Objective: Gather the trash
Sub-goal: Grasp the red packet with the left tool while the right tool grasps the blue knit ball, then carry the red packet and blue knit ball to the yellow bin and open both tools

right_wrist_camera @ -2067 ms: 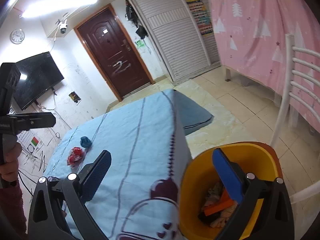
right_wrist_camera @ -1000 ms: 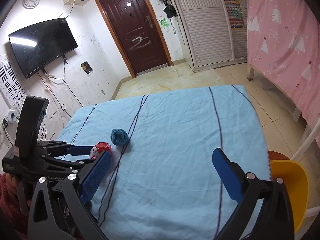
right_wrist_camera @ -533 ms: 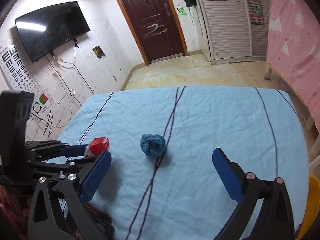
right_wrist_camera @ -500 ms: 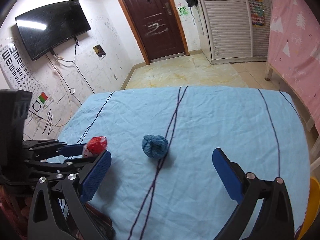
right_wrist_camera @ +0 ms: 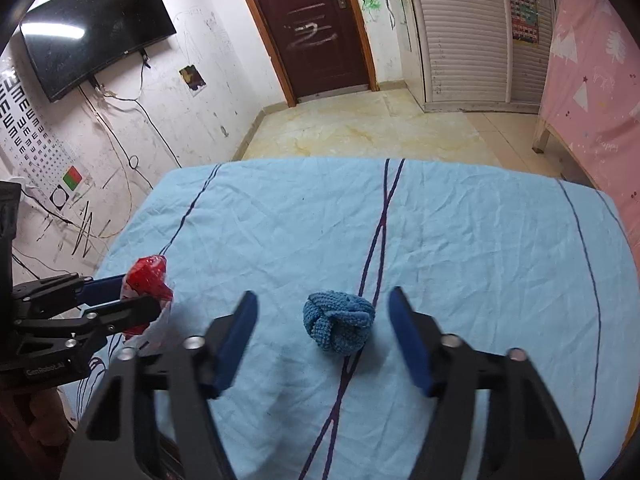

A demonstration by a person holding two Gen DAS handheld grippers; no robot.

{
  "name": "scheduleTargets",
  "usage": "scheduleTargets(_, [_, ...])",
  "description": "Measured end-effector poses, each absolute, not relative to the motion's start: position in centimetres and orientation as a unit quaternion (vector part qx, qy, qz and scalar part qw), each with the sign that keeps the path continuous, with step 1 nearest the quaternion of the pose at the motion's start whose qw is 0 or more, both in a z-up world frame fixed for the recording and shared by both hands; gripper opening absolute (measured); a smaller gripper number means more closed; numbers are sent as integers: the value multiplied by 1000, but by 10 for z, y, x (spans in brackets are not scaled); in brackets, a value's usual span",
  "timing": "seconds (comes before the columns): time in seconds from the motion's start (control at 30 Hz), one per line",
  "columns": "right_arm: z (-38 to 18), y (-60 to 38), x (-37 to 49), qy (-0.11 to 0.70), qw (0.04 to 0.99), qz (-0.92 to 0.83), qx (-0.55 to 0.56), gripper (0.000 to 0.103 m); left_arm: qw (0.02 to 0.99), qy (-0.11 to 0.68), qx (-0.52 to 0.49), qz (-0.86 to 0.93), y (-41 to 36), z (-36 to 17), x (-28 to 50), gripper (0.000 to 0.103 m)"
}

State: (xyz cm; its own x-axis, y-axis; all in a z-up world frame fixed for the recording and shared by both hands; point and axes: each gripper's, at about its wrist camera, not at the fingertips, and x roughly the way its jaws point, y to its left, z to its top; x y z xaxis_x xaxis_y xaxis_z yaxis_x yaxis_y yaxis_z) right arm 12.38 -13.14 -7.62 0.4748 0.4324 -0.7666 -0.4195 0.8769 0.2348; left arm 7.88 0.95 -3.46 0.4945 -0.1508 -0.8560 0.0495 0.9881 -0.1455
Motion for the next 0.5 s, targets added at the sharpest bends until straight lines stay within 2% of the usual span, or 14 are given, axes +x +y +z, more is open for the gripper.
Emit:
scheduleTargets(0.17, [-84,-122,126,456,858,235,-18,28,863,500,-50,-54,13,-36,78,39])
scheduleTargets(0.37, [-84,-120,123,454,862,224,-27,22,864,499,-46,-45,11,-36,78,39])
scheduleTargets(0.5, [-67,-128,113,429,875,223,-17,22,865,498,-40,-41,5,-32,76,39])
